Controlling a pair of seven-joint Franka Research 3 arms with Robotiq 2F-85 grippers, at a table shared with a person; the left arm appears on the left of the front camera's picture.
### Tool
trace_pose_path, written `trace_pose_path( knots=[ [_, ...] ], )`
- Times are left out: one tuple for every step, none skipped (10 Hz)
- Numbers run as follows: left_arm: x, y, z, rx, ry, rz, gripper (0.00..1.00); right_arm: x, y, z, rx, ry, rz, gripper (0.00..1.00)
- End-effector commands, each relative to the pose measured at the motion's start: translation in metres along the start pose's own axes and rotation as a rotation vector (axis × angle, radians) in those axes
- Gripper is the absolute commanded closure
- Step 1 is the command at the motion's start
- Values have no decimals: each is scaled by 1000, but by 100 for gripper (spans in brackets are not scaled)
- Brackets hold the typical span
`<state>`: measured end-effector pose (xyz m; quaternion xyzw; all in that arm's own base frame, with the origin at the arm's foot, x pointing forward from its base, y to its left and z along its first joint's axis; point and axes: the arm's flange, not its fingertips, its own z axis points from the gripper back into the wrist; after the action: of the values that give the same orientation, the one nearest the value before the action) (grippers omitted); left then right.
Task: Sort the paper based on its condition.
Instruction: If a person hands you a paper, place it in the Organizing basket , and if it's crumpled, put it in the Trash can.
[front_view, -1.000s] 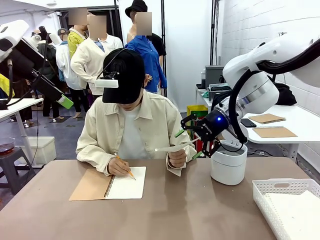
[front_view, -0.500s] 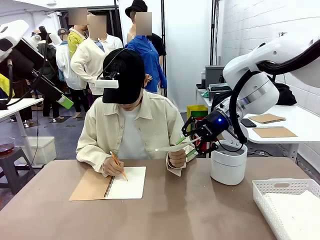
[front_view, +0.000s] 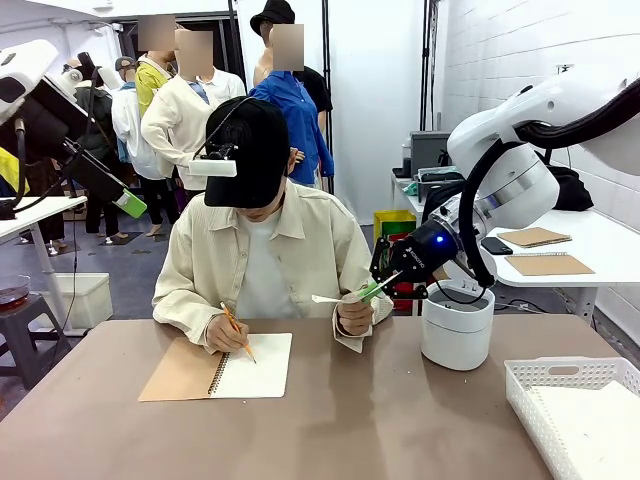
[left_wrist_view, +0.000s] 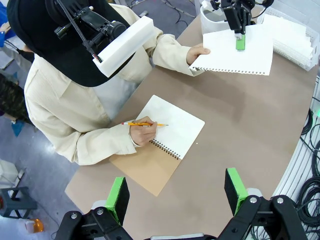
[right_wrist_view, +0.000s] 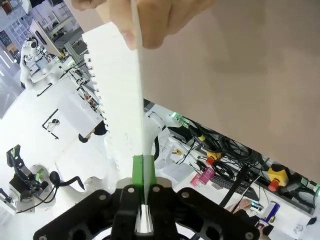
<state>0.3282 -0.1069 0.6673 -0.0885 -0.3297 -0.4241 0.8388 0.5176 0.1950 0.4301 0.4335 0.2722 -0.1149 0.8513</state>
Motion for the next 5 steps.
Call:
trace_pose_path(
  knots=[
    [1, 1, 0, 2, -4, 4, 0, 0, -2, 0, 31, 25, 1, 100],
    [1, 1, 0, 2, -4, 4, 0, -1, -2, 0, 32, 27, 3, 100],
    [1, 1, 0, 2, -4, 4, 0, 0, -2, 1, 30, 37, 8, 100],
    [1, 1, 0, 2, -4, 4, 0, 0, -1, 1, 25, 59, 23, 100],
    [1, 1, 0, 2, -4, 4, 0, -1, -1, 1, 24, 58, 27, 100]
  ],
)
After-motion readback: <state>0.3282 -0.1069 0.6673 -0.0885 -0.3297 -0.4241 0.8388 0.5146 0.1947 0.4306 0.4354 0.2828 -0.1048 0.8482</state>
